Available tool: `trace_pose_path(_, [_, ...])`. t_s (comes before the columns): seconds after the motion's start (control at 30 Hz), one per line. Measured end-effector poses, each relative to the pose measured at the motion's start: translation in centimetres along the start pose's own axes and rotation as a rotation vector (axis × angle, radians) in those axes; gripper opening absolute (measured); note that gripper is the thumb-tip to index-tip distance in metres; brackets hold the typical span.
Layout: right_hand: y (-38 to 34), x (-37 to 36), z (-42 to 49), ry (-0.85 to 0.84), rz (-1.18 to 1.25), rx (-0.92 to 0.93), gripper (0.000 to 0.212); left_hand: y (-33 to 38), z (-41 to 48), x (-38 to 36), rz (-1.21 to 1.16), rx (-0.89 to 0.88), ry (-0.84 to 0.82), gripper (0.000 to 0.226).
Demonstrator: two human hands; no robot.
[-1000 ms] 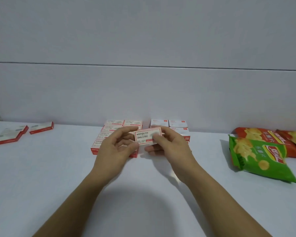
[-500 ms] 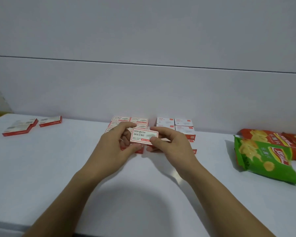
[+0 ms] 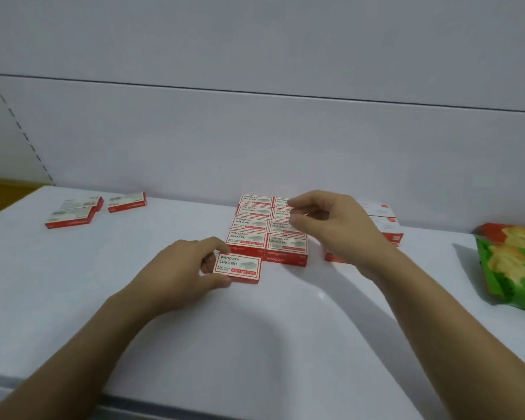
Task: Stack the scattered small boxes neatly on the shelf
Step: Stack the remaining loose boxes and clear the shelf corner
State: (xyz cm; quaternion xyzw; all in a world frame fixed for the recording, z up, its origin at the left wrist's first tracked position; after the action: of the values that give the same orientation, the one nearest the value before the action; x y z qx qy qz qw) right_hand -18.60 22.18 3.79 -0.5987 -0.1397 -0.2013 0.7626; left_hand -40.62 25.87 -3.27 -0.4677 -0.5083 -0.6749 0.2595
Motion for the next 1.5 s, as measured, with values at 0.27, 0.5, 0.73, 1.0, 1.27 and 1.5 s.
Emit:
trace_pose_path(0.27, [-0.9, -3.7, 1.0, -0.064, -0.261, 0.036, 0.027, 1.3, 0.6, 0.4, 0.211, -0.152, 0.116, 0.043])
trace_pose_path(0.5, [-1.3, -4.4, 1.9, -0.052, -0.296, 0.024, 0.027, 2.9, 0.7, -0.5, 0.224, -0.282, 0.040, 0.034])
trace_pose_path(0.73, [-0.9, -4.1, 2.4, -0.035, -0.289, 0.010, 0.023, 4.0, 0.5, 0.0, 0.268, -0.371, 0.119, 0.032])
trace_pose_path(1.0, [-1.8, -3.9, 2.7, -0.029, -0.566, 0.071, 0.041, 3.9, 0.7, 0.4, 0.268, -0.358, 0.109, 0.043])
trace_pose_path(1.27, [-3.8, -7.5, 4.7, -0.139, -0.727, 0.210, 0.057, -1.3, 2.0, 6.0, 0.139, -0.160, 0.242, 0.046])
trace_pose_path(1.5, [-6.2, -14.3, 7.7, -0.263, -0.759, 0.314, 0.063, -8.7, 1.6, 9.6, 0.251, 0.047, 0.279, 0.057])
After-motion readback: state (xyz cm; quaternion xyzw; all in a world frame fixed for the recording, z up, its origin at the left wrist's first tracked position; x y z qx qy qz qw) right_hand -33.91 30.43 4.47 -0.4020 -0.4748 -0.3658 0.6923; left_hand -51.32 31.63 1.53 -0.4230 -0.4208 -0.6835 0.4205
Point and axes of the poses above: each hand's wrist, its own z-axis towards the middle knuckle, its own x-axis out of the back of the hand, y = z × x, the point moved 9 cm from there along z, towards the middle knuckle, and after that the axes turned 6 degrees about x, right-handed, at the moved point
